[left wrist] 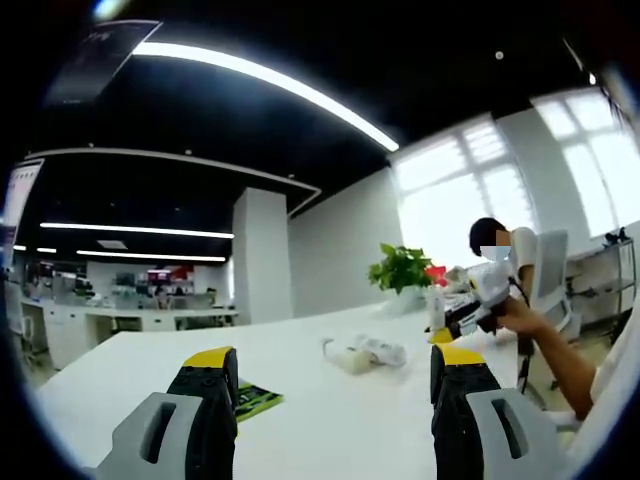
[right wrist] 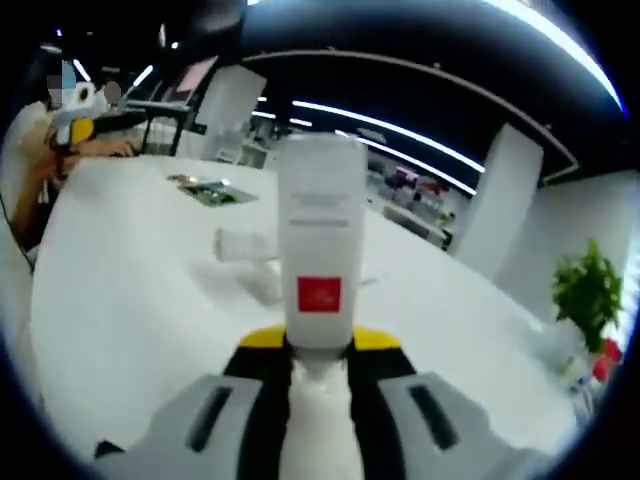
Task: Arrange the skincare products in the storage area until every visible bottle or jar stands upright without overlapping.
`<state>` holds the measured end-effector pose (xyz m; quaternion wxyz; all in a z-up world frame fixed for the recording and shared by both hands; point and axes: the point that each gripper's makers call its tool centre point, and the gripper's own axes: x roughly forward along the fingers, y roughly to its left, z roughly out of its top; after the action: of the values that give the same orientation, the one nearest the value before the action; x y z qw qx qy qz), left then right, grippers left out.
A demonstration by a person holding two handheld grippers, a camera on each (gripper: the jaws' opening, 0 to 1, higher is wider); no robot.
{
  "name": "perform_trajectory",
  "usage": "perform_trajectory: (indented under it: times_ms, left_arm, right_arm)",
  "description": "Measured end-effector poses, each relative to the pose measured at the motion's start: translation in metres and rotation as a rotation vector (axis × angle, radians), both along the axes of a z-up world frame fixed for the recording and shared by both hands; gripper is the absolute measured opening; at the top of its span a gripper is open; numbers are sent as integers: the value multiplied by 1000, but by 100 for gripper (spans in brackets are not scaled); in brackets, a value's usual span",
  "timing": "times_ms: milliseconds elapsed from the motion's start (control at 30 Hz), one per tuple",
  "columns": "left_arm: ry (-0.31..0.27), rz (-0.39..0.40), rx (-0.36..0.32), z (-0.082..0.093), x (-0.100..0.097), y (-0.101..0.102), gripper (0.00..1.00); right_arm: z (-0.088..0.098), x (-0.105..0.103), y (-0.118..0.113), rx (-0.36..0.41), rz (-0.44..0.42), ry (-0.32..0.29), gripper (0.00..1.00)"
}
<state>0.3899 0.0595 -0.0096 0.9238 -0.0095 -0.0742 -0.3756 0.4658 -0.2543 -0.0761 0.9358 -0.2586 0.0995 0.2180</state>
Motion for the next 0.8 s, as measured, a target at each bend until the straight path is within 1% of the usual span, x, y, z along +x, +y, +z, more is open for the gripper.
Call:
perform_trajectory:
  times_ms: [133,167,233,300,333,367,400,433,467,533,567,633,700,733,800]
  left_arm:
    - [-2,0,-5,1,0,1,81]
    - [-2,0,-5,1,0,1,81]
    - [-2,1,-3,1,0,1,81]
    - [-3,1,-2,1,0,1,81]
    - [-2,1,-3,1,0,1,81]
    - [-3,0,-4,1,0,1,81]
    - [-3,0,-4,1,0,1,81]
    - [-3,0,-3,1,0,1,81]
    - [-3,1,-2,1,0,1,81]
    - [-3,2,-2,1,1,1,81]
    - [-3,1,-3,1,0,1,81]
    - [-4,1,-3,1,0,1,81]
    - [-4,2,-3,1,1,1,81]
    - [-3,3,-2,1,1,1,81]
    - [-3,8,1,0,1,2,81]
  right_arm:
    - [-1,2,1,-18,9,-3,20]
    - [0,2,-1,-51,1,-14,20]
    - [-1,3,-6,-130,-24,-21,20]
    - [-4,1,-10,-247,-32,-24,20]
    - [-4,1,-13,-309,-49,-27,20]
    - [-5,0,-15,-400,-55,-37,20]
    - [-4,1,-16,-468,-54,-53,20]
    - [-3,0,-18,-520,-68,-62,20]
    - [-2,1,-18,-563,-70,-75,20]
    - [-3,2,-13,-625,-40,-95,20]
    - [-4,3,-11,-669,-23,-103,20]
    - [-12,3,-12,-761,-9,-86,20]
    - [-24,4,-12,-866,38,-54,20]
    - [-19,7,-8,-911,58,-118,20]
    - [-24,4,-10,-897,59,-110,20]
